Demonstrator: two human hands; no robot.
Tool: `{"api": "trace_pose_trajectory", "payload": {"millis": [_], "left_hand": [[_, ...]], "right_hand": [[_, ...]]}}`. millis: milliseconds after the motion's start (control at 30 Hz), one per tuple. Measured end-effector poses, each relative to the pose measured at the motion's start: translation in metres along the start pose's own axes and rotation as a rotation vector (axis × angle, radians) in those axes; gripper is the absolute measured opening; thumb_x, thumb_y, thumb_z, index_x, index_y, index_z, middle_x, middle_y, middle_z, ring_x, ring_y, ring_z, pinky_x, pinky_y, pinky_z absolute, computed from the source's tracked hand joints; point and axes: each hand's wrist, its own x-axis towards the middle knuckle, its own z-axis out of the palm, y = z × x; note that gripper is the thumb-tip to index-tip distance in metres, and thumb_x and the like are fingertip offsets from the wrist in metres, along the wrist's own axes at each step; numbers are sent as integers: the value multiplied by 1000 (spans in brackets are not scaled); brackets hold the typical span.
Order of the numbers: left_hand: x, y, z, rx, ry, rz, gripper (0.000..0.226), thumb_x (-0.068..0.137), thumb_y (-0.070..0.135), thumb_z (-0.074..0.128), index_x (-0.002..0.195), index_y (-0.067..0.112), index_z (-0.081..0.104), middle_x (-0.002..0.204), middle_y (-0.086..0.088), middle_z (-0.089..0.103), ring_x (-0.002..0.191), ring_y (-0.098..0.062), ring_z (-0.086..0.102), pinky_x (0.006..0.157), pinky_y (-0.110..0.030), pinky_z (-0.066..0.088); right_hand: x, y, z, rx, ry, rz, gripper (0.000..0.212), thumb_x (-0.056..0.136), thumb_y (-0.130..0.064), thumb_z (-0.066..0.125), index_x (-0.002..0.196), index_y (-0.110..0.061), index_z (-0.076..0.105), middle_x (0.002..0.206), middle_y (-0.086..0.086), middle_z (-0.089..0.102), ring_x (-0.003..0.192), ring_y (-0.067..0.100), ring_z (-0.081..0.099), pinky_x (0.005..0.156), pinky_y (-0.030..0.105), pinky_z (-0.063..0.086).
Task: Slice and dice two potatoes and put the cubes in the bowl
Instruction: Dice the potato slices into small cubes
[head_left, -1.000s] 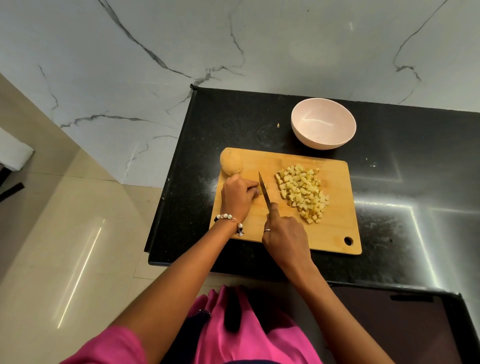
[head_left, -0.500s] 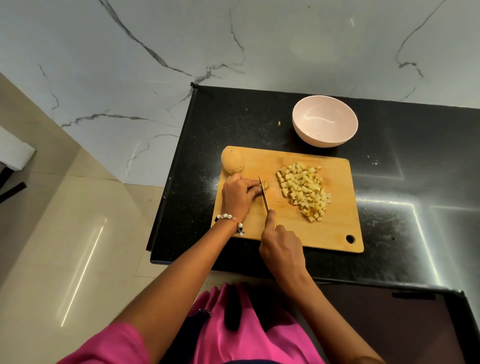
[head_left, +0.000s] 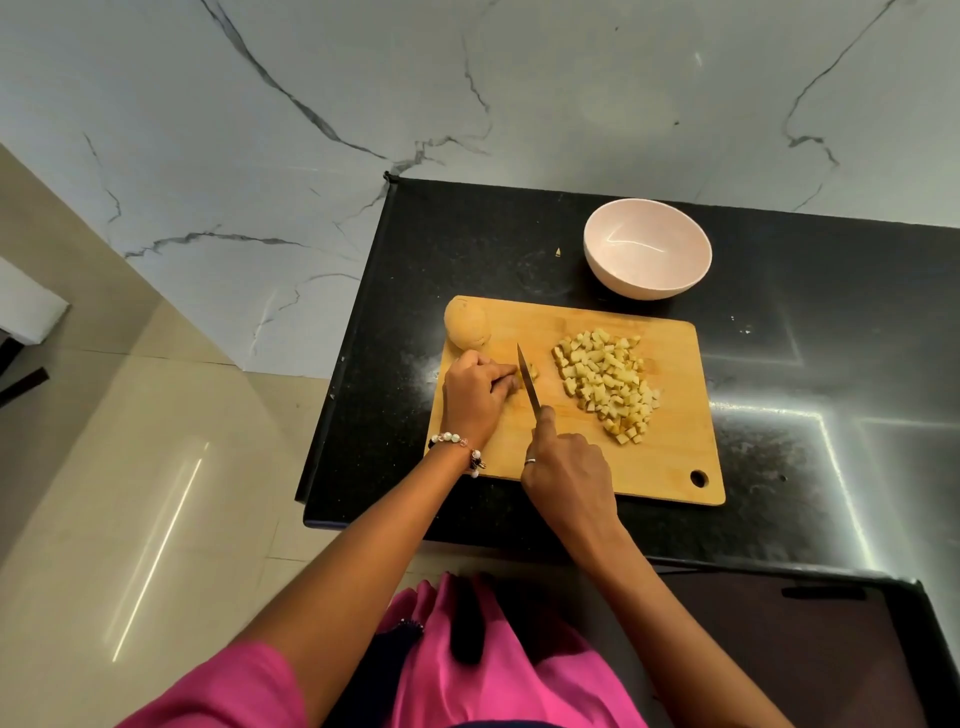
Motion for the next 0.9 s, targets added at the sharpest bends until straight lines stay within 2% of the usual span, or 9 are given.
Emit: {"api": "trace_pose_trajectory", "payload": {"millis": [200, 367, 500, 733, 833, 900], "left_hand": [[2, -1, 4, -7, 33, -29, 20, 74, 13, 77, 91, 4, 75, 91, -14, 59, 86, -25, 56, 76, -27, 43], [0, -1, 7, -8, 76, -32, 18, 72, 16, 78, 87, 5, 76, 87, -12, 57, 82, -26, 54, 72, -30, 44], [1, -2, 7, -9, 70, -28, 19, 72, 17, 78, 87, 6, 76, 86, -11, 57, 81, -25, 54, 71, -32, 47], [1, -1, 1, -50, 25, -32, 24, 74, 17, 77, 95, 5, 74, 87, -3, 53, 83, -18, 52, 72, -23, 42], [3, -6, -1, -59, -12, -15, 26, 75, 16, 76, 98, 5, 73, 92, -7, 59, 86, -19, 55, 77, -23, 46], [3, -7, -3, -66, -28, -7, 26, 77, 14, 75, 101, 4, 72, 97, -8, 61, 89, -15, 56, 77, -10, 41]], "right_hand": [[12, -6, 6, -14, 7, -19, 57, 92, -7, 33, 147, 0, 19, 91, 18, 63, 79, 36, 60, 56, 34, 30], [4, -9, 14, -19, 15, -22, 57, 90, -3, 36, 145, 6, 22, 88, 21, 64, 73, 36, 63, 54, 33, 32], [-20, -2, 13, -39, -56, -30, 60, 92, -4, 32, 148, 1, 11, 97, 18, 63, 78, 34, 63, 56, 33, 32], [-12, 4, 6, -39, -80, 33, 58, 96, -11, 30, 150, -6, 11, 99, 16, 62, 82, 34, 60, 58, 33, 32], [-10, 5, 0, 31, -43, 52, 54, 99, -17, 29, 150, -8, 14, 97, 15, 63, 82, 35, 60, 58, 34, 31], [-9, 3, -4, 58, -21, 39, 53, 100, -19, 28, 150, -9, 16, 94, 15, 63, 80, 34, 59, 58, 34, 31]]}}
